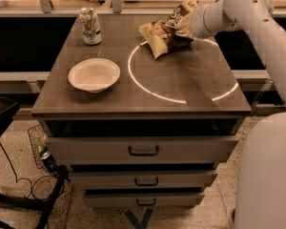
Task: Place brown chip bag into paper bowl
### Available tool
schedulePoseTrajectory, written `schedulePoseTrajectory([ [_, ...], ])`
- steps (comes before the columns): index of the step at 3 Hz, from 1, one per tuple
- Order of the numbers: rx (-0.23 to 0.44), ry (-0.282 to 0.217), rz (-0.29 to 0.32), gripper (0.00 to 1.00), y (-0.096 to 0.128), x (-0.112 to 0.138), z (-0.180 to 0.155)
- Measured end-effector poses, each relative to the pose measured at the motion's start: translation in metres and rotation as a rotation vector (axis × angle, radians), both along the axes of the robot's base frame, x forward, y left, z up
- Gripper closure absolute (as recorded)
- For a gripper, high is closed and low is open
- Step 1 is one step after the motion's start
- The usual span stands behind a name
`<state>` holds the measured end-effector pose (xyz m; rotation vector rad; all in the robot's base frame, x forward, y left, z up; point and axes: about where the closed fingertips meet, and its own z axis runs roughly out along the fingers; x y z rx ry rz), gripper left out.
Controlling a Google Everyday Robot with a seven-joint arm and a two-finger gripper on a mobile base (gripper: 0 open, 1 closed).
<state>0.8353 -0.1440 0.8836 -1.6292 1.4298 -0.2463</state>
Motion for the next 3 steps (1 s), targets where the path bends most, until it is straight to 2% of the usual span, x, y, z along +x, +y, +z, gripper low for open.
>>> schedulePoseTrajectory([
  [1,-0.012,0.02,0.02,1.0,0.008,0.0,0.002],
  [2,-0.028,0.046,0.049,1.0,0.016,-0.003,0.021],
  [3,-0.059,0.062,0.04,1.0,0.017,-0.014,0.07],
])
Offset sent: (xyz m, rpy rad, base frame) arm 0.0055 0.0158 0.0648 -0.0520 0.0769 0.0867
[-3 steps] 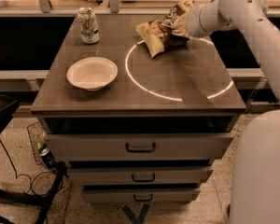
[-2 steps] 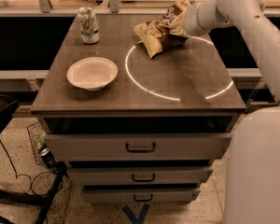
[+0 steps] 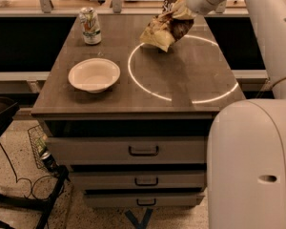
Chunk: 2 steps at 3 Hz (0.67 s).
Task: Place brown chip bag into paper bowl
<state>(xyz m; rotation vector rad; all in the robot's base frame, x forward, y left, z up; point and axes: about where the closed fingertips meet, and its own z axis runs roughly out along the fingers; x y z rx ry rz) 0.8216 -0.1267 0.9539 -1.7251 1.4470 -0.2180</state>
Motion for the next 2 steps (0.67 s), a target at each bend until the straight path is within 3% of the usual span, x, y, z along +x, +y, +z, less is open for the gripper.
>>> schedulePoseTrajectory([
  [2,-0.044,-0.017,-0.058,1.0,0.002,-0.047,0.106],
])
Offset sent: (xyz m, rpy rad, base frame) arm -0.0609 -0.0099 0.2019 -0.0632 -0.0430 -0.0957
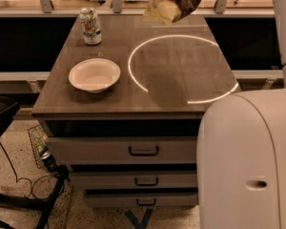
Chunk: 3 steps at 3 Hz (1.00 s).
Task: Place brown chip bag into paper bowl
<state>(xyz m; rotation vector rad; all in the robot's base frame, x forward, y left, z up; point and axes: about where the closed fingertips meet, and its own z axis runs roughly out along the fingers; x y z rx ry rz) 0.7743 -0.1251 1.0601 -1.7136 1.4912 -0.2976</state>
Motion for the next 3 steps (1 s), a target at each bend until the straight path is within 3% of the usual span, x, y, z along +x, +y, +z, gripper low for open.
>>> schedulePoseTrajectory([
  [2,0.083,-0.042,0.022,1.0,0.01,-0.038,0.06],
  [3,0.12,-0.046,0.013,1.0,0.012,-0.049,0.074],
])
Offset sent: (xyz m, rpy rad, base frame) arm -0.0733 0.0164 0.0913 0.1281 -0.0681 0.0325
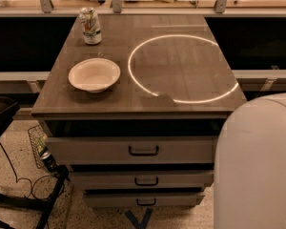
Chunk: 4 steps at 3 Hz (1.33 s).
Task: Place brown chip bag into paper bowl
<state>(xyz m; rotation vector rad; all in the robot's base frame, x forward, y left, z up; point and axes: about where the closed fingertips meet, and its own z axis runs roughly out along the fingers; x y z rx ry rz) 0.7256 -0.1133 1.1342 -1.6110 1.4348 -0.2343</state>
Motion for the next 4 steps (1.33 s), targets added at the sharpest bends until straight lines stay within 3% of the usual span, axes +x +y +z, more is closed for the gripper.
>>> schedulePoseTrajectory([
  [1,0.036,-0.023,-0.035,1.0,0.002,-0.01,0.013],
  [2,0.103,-0.102,-0.065,1.0,0.002,-0.034,0.041],
  [3,0.218,-0.172,-0.05,1.0,0.031,-0.061,0.03],
  [4,0.218,-0.172,-0.05,1.0,0.031,-0.061,0.03],
])
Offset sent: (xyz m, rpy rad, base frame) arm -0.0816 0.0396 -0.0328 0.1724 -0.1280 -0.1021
